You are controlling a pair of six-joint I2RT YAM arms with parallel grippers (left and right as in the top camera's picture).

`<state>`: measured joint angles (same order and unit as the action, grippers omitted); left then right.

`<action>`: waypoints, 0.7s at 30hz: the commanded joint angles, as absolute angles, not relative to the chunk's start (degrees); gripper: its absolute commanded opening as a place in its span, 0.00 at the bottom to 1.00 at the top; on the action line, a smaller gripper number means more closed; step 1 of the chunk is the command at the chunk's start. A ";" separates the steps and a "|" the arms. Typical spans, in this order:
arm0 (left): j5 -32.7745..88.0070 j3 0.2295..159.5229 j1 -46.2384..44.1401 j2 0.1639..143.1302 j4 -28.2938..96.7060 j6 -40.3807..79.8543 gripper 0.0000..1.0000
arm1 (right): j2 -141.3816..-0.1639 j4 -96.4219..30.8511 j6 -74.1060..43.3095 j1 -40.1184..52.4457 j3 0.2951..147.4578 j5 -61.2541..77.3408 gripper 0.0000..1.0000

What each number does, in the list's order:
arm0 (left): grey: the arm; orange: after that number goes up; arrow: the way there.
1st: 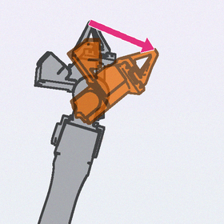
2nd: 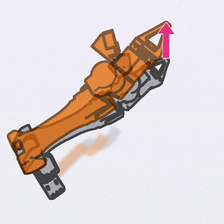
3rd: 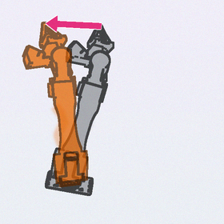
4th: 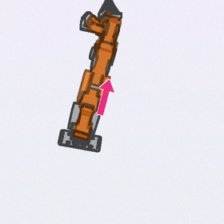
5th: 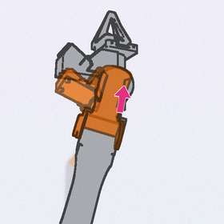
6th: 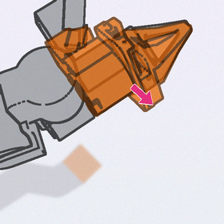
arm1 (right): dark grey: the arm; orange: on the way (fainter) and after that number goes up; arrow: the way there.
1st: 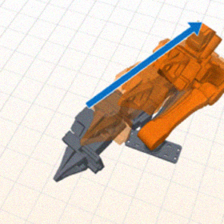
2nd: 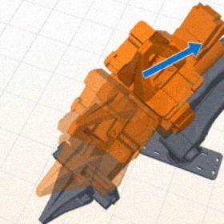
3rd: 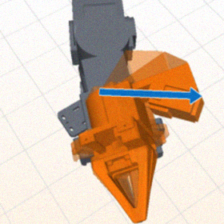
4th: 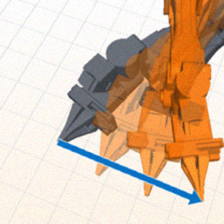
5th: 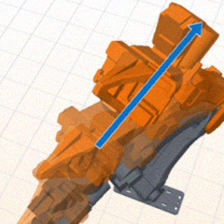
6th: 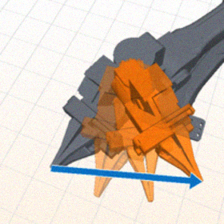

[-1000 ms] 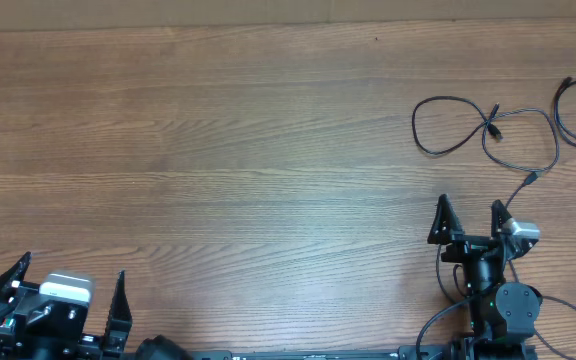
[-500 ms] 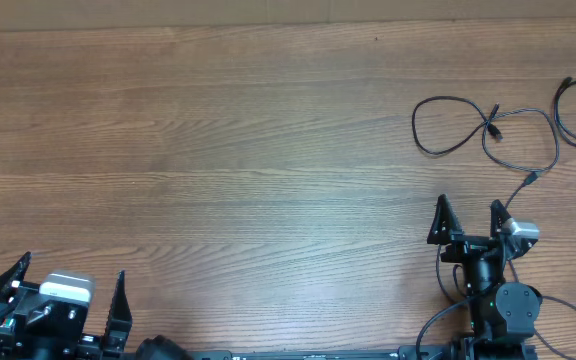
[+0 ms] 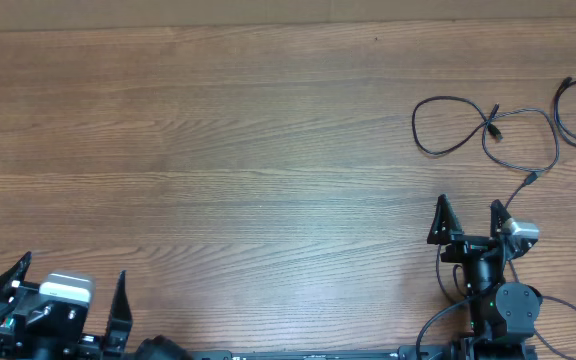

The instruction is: Untangle cables

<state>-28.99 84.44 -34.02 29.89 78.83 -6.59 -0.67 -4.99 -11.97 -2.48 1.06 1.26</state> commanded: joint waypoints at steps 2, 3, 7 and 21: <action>-19.57 82.28 -29.85 29.82 63.00 -7.14 1.00 | -0.16 -4.67 -11.92 -2.26 0.45 1.32 1.00; -18.22 80.99 -28.27 29.82 58.30 -7.11 1.00 | -0.16 -4.67 -11.92 -2.26 0.45 1.34 1.00; 0.08 66.41 -17.32 29.80 26.72 -7.11 0.99 | -0.16 -4.67 -11.92 -2.26 0.45 1.34 1.00; 5.37 24.95 -4.95 19.44 -16.67 -4.51 0.99 | -0.16 -4.67 -11.92 -2.26 0.45 1.32 1.00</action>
